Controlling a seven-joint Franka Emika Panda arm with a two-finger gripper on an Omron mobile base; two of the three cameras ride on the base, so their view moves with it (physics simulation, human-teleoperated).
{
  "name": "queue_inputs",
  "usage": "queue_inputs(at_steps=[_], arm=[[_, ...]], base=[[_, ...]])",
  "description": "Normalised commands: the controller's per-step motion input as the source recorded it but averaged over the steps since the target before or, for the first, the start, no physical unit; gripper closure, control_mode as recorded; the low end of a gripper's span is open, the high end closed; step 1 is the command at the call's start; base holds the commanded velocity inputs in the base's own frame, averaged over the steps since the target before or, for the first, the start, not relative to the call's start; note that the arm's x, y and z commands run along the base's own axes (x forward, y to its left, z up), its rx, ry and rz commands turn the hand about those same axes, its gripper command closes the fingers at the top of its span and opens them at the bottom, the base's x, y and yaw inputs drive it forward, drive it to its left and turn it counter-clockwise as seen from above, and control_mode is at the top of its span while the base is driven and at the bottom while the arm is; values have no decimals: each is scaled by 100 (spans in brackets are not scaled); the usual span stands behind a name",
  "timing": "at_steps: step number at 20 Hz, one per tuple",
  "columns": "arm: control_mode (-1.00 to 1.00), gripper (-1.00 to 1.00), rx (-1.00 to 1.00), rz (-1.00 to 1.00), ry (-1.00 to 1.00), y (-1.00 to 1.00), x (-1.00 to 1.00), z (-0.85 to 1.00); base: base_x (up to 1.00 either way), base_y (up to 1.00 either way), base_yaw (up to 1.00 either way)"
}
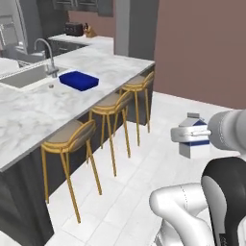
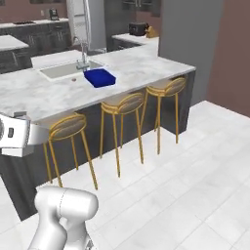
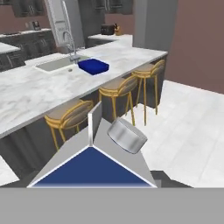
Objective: Take out the milk from the fridge and place it on the tray on the counter. Then take the sugar cube near the tray and place it in the tray.
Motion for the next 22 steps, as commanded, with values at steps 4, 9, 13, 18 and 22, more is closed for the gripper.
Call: queue_inputs(at_steps=[4,9,13,18,22], arm=[[100,100,0,0,0,0,0,0],[100,100,0,0,0,0,0,0],[100,100,0,0,0,0,0,0],[100,100,0,0,0,0,0,0],[100,100,0,0,0,0,0,0]], base=[[74,-100,44],[70,-100,47],[72,-100,51],[70,-100,53],[50,-100,48]])
